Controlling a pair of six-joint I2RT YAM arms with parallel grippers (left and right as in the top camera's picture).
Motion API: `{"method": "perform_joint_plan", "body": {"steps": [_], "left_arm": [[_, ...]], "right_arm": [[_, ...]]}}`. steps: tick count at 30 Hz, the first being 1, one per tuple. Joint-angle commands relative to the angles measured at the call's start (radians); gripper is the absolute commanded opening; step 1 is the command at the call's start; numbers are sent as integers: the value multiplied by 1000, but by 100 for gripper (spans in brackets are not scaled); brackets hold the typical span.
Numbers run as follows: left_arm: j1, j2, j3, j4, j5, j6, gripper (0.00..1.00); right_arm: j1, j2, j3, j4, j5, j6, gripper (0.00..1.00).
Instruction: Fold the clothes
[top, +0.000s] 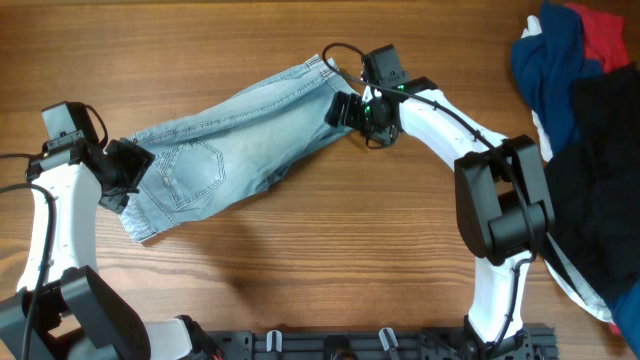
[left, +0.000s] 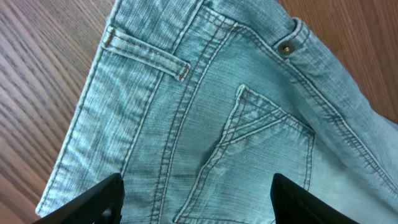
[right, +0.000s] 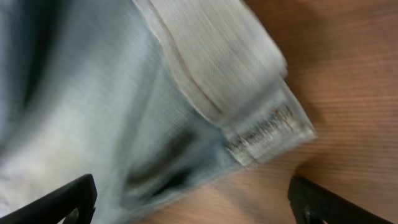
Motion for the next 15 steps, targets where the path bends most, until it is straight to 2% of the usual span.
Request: {"method": "perform_joint_plan", "body": {"steps": [1,3,5,7,8,9,15], "left_arm": [[-3,11,-11,-2,-21,5,75],[-3,11,-11,-2,-21,5,75],[-3,11,-11,-2,-21,5,75],[-3,11,-11,-4,-21,5,75],[-3,11,-11,-6,-21,5,75],[-3,11,-11,-9,-21,5,75],[-3,11,-11,-13,-21,5,75]], "right_arm": [[6,55,-8,47,-28,58,99],[6,55,-8,84,-19,55,93],[6,55,-8,107,-19,54,75],[5,55,-8,105,-13,51,47],[5,55,-8,100,-12,37,24],[5,55,-8,91,-12,13,5],[5,32,-8,-113,93,7,4]]}}
